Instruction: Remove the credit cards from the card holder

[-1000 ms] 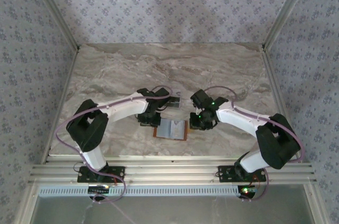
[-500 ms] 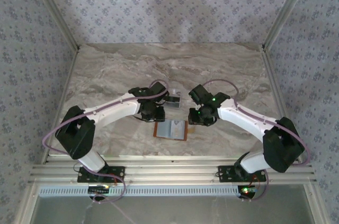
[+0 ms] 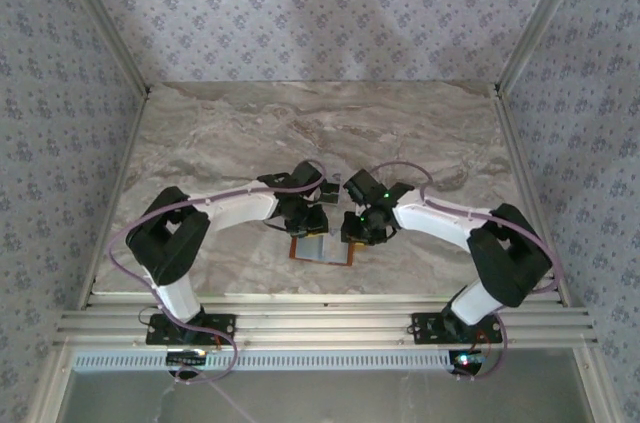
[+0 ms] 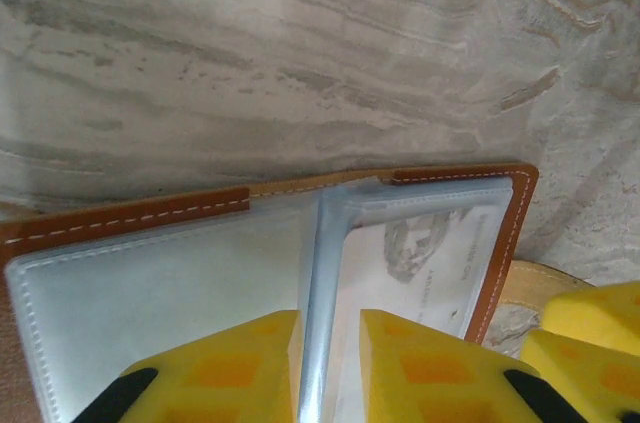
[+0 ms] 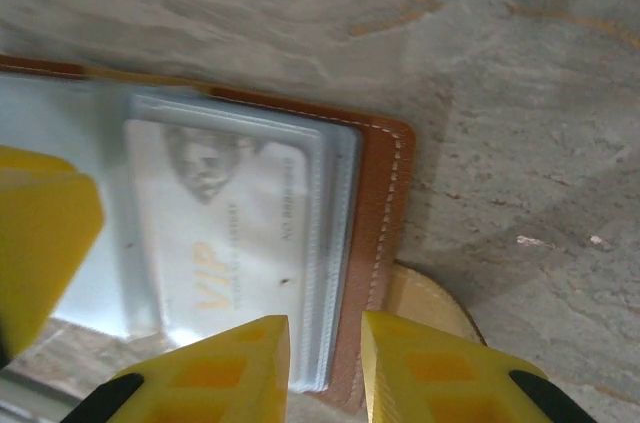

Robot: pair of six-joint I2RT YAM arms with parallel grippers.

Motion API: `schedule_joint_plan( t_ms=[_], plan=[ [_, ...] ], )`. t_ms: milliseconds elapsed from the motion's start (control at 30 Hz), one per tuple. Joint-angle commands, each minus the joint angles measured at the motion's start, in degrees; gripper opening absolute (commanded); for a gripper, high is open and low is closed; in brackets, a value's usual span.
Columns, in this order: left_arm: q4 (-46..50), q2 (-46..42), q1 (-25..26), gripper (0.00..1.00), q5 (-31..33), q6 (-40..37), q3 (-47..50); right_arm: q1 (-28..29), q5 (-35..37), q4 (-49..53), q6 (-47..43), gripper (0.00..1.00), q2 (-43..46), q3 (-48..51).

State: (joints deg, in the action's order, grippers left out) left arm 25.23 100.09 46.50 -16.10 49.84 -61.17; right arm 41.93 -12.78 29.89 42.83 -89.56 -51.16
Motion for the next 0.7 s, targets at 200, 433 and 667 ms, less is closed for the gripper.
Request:
schedule_joint_plan(
  t_ms=[200,433,667],
  plan=[
    [-2.7,0.7,-0.1,0.21,-1.7,1.4,1.4,0.0,0.0,-2.5,0.6,0.27,-3.4,0.7],
    [-2.3,0.4,0.0,0.20,-2.1,1.3,1.4,0.0,-0.4,-2.7,0.1,0.26,-4.1,0.9],
    [-1.3,0.5,0.5,0.20,-2.5,1.0,1.3,-0.1,-0.4,-3.3,-0.1,0.21,-5.8,1.1]
  ],
)
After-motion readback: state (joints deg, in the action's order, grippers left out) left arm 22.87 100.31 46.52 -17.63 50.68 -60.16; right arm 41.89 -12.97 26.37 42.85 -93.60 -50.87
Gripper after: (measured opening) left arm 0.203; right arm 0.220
